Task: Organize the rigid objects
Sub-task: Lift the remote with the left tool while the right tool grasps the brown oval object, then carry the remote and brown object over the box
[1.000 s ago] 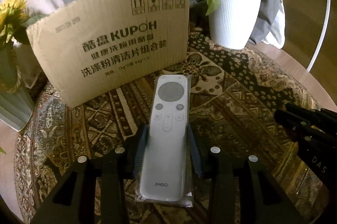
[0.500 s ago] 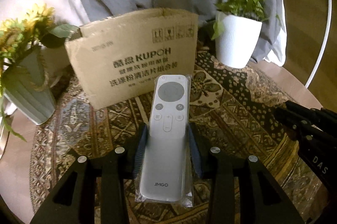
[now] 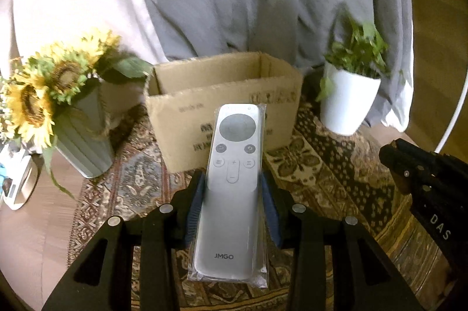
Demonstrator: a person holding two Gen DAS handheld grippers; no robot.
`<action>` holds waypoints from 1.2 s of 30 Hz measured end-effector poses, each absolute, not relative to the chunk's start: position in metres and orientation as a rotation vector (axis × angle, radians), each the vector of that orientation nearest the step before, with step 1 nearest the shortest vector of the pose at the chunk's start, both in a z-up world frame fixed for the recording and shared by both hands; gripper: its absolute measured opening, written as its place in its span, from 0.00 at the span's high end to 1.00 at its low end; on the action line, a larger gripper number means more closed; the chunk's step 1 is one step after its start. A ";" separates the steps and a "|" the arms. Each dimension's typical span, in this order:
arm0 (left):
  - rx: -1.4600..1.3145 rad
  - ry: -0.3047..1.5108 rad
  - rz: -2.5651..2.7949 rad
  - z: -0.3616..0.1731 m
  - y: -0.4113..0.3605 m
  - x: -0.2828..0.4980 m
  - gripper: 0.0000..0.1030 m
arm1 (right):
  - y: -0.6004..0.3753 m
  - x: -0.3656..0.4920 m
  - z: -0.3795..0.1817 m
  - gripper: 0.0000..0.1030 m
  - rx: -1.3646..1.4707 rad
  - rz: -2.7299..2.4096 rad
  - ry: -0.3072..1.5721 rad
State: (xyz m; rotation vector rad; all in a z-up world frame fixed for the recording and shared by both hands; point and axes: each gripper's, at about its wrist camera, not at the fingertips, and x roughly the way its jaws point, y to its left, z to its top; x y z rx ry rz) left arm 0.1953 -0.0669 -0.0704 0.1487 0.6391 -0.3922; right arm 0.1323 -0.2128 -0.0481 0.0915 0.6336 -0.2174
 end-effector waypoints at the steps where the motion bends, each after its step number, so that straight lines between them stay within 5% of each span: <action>1: 0.142 0.631 -0.384 -0.067 -0.066 0.196 0.63 | -0.213 0.134 -0.045 0.79 0.088 -0.210 0.624; 36: 0.198 0.541 -0.355 0.007 -0.068 0.304 0.63 | -0.216 0.279 0.028 0.79 0.063 0.082 0.480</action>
